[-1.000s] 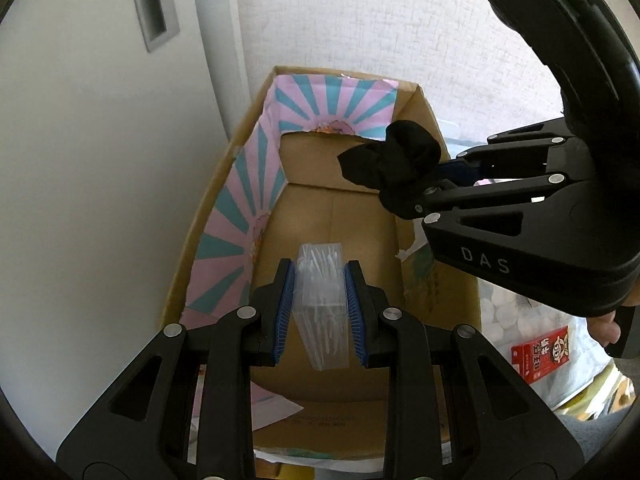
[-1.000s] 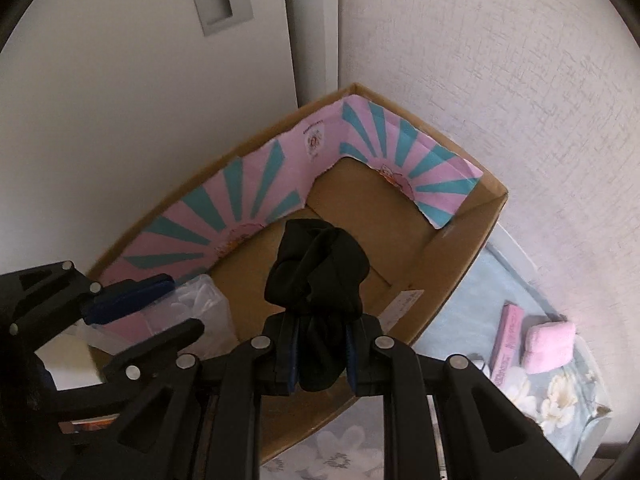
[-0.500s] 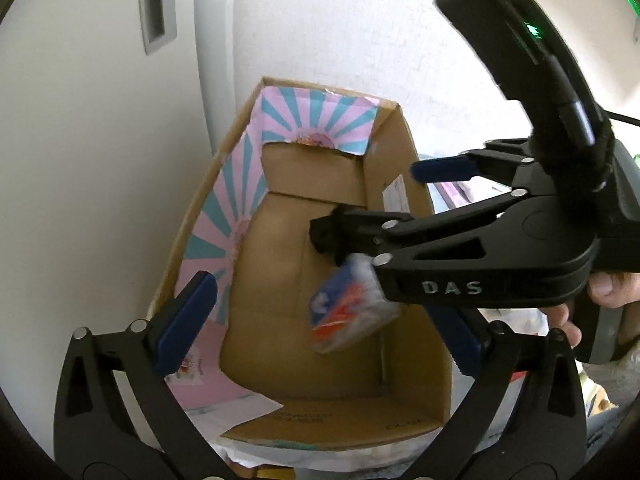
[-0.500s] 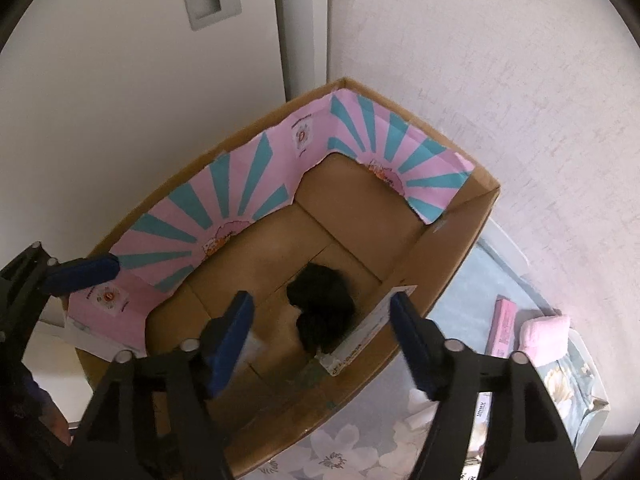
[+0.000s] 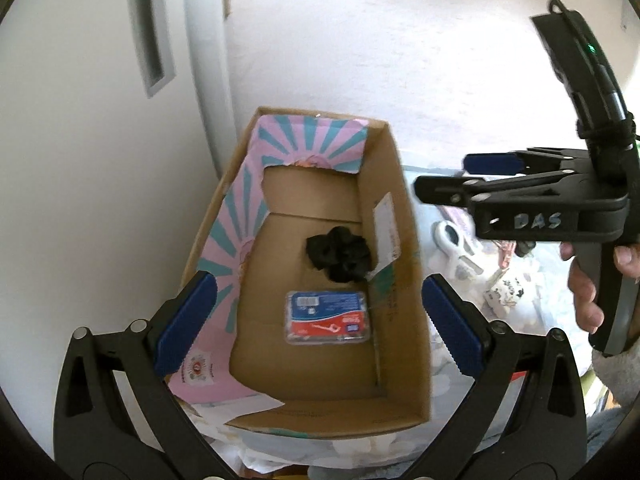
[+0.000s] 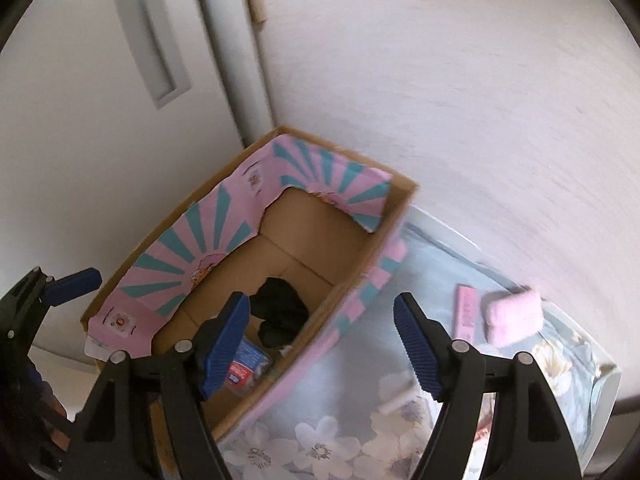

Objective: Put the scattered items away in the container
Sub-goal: 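Move both tools back over the tray items, then grasp the red milk carton with the left gripper while the right grips the black jar, then lift the red carton and black jar and carry both over the striped box, then open both grippers to release the red carton and black jar into the box, then move both tools back toward the remaining tray items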

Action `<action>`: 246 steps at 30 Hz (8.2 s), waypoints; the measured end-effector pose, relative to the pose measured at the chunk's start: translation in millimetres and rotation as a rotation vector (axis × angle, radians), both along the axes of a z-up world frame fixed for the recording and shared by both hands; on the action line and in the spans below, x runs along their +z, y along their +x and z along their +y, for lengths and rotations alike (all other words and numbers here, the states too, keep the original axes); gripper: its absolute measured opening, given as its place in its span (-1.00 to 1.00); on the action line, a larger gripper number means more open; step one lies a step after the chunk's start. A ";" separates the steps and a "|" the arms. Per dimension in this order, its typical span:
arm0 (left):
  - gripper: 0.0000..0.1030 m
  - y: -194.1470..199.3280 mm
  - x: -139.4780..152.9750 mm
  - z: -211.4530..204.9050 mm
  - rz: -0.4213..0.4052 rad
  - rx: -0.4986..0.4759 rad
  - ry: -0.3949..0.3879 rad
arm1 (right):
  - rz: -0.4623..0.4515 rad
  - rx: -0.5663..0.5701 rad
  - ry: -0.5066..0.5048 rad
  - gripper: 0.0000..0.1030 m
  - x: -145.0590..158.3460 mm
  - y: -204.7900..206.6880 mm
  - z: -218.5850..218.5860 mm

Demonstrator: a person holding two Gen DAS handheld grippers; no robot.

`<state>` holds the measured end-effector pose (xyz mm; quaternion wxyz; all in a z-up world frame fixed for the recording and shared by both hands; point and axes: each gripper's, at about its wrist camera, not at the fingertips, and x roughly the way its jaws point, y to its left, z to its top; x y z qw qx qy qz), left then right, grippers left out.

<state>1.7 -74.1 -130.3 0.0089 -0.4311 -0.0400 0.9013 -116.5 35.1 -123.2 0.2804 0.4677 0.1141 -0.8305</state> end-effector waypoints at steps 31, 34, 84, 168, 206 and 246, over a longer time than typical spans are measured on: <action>0.98 -2.5 5.7 200.0 -0.007 -0.537 -0.175 | -0.016 -0.558 -0.080 0.41 14.2 39.0 295.6; 0.98 8.3 -7.2 212.6 -0.021 -0.607 -0.196 | -0.036 -0.542 -0.072 0.41 6.7 36.1 296.9; 0.95 54.0 -132.4 251.6 -0.109 -0.921 -0.202 | -0.130 -0.321 0.085 0.04 -103.1 -19.4 250.4; -0.11 14.3 48.3 16.8 0.038 -0.113 -0.089 | 0.070 0.011 -0.087 -0.36 70.0 6.2 55.9; -0.11 -4.9 -38.3 -45.6 -0.188 0.042 -0.022 | -0.080 0.213 0.065 -0.36 -51.8 -62.1 -87.6; 0.90 3.7 16.1 -14.6 -0.090 -0.042 -0.032 | -0.112 0.069 -0.156 0.39 -18.2 -39.8 -26.0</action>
